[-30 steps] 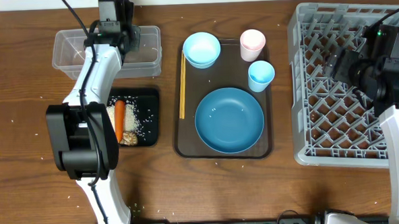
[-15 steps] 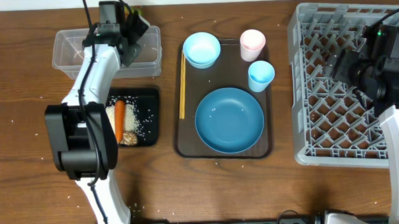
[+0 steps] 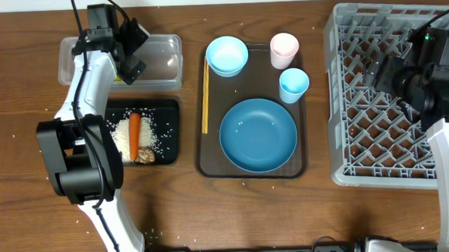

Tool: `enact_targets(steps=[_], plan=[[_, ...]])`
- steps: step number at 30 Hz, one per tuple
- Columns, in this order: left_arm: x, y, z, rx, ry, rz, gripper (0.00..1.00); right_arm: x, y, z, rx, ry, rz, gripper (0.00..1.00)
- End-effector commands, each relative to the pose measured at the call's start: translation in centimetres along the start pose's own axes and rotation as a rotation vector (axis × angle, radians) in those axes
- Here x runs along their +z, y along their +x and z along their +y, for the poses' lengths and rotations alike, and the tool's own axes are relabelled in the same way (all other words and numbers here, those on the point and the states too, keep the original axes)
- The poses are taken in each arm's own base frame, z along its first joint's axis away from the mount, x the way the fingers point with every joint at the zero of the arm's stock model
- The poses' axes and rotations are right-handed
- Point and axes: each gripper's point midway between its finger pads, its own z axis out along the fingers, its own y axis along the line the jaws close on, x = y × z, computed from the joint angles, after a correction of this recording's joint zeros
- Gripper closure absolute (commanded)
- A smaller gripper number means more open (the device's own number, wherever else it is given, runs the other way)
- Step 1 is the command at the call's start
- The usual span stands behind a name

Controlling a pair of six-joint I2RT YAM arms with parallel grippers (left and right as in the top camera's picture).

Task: Sort waste into correct bins and load items into the dishwasher rack
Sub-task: 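Open the left gripper to drop the wrapper into the clear bin, then reach the left gripper back to the light-blue cup on the brown tray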

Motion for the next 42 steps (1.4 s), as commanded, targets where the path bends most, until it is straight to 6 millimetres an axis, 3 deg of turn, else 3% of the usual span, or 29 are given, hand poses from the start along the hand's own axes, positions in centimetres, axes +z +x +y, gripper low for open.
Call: enact_targets(steps=[1,7,12,15,19,26,32,37,42], plan=[[0.1,-0.4,0.3,0.013,-0.018,-0.012,0.02,0.0,-0.1,0.2,-0.011,-0.007,0.0,0.12],[-1.7,-2.3,2.4,-0.025,-0.095,-0.088,0.02,0.0,-0.2,0.2,-0.011,-0.007,-0.004,0.11],[-6.5,-4.9,6.1,-0.25,-0.207,-0.235,0.02,0.0,-0.2,0.3,-0.011,-0.008,-0.007,0.11],[-9.7,-5.7,7.1,-0.429,-0.203,-0.317,0.02,0.0,-0.2,0.3,-0.011,-0.008,-0.007,0.11],[-12.9,-7.6,3.6,-0.725,0.071,-0.42,0.02,0.0,-0.3,0.3,-0.011,-0.009,-0.009,0.11],[-16.8,-11.8,-5.9,-0.665,0.631,-0.507,0.02,0.0,-0.3,0.3,-0.011,-0.009,-0.01,0.11],[-17.4,-13.2,-12.9,-0.489,0.643,-0.398,0.02,-0.1,-0.3,1.3,-0.013,-0.07,-0.004,0.05],[-17.0,-13.0,-16.5,-0.409,0.505,-0.268,0.02,-0.1,-0.1,2.1,-0.045,-0.112,0.003,0.05],[-17.1,-12.4,-18.3,-0.44,0.462,-0.181,0.02,-0.3,0.3,4.0,-0.07,-0.196,0.018,0.05]])
